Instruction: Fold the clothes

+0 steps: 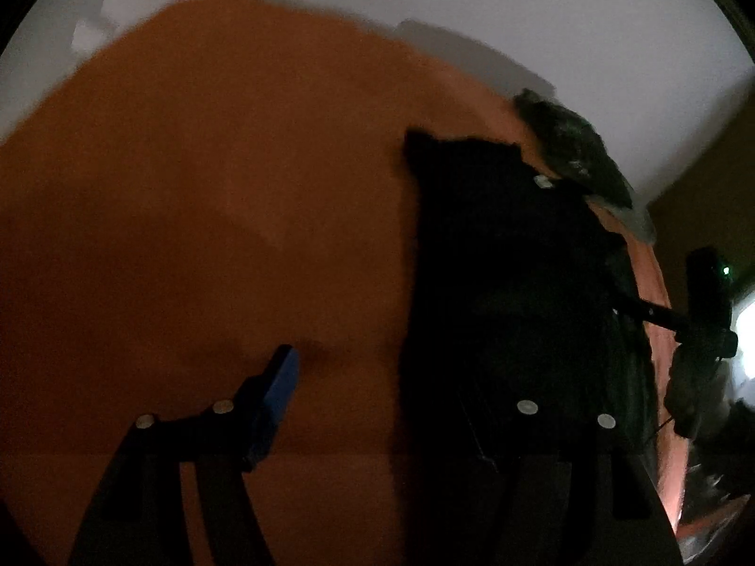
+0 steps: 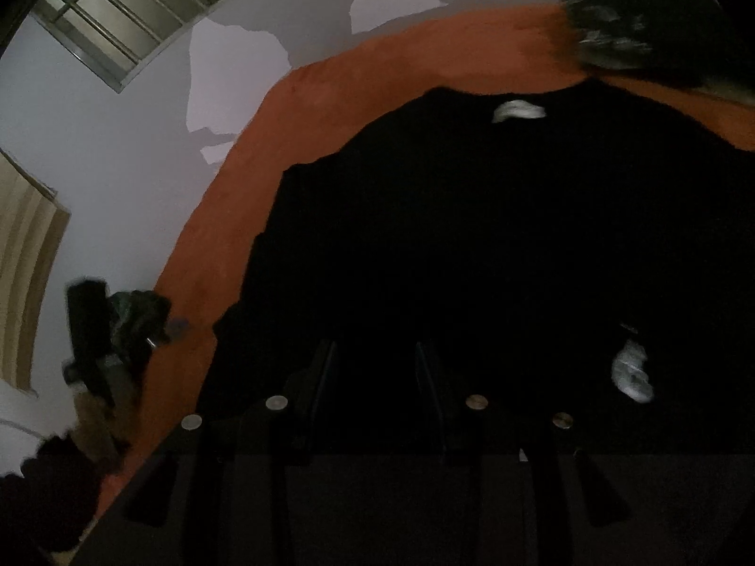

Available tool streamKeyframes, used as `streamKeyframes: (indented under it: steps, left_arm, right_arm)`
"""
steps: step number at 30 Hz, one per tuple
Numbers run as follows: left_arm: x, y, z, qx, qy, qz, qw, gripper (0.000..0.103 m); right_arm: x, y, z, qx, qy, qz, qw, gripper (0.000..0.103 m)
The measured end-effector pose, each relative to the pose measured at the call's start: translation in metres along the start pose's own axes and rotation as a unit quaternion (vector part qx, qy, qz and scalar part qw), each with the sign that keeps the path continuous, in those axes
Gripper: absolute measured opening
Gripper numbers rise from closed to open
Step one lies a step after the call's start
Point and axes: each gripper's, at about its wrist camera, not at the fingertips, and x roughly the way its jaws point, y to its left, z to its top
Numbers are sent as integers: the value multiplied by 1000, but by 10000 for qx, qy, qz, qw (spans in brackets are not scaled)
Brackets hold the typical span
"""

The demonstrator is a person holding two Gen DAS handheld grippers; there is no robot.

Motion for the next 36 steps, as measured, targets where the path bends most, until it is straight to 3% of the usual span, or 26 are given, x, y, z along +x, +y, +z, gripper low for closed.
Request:
streamKeyframes:
  steps: [2,4,6,10,14,16,19,21,24,27,29,30,32,36]
  left_arm:
    - [5,-7,24,-203,10,-268,9994,71]
    - [21,-19,38,-256,231,-38,9994,71]
    - [43,-32,41,-85,523,426,9977,70]
    - [62,-41,18,-171,958,292,9948,66]
    - [74,-29,0,-500,1139,171,9921,64]
    - [73,-28,-6,-453,1084,150,9930,59]
    - [70,-34,-8,-203,975,79,9950,39]
    - [68,-36,-11,-56,909,112,9958,39]
    - [71,-35,-16,-82,896,105,9959,39]
    - [73,-34,-20,-104,855,118,9962,39]
    - [72,-32,-21,-160,775,122,9968,32]
    - [72,-32,-22,-188,735,124,9970,29]
    - [72,-30,-24,-245,654,128,9975,16]
    - [67,-31,-32,-303,516,102,9982,14]
  right_arm:
    - [-15,-9,-5,8,-95,-100,9999,33]
    - [-21,-14,-7,37,-184,-128,9997,33]
    - [-22,-19,-5,78,-203,-123,9997,33]
    - [-12,-6,19,-315,-34,29,9995,33]
    - [34,50,78,-1287,225,271,9911,33]
    - [68,83,113,-1702,395,333,9841,33]
    - [133,120,159,-1980,797,313,9765,33]
    - [182,136,187,-1812,1204,129,9760,33]
    - [222,147,199,-1649,1697,44,9716,33]
    - [238,152,196,-1888,1824,-330,9644,32]
    - [243,148,196,-1841,1845,-351,9648,6]
    - [245,146,196,-1818,1856,-362,9650,3]
    - [243,142,198,-1723,1710,-341,9695,2]
    - [232,129,210,-1263,1287,-262,9833,2]
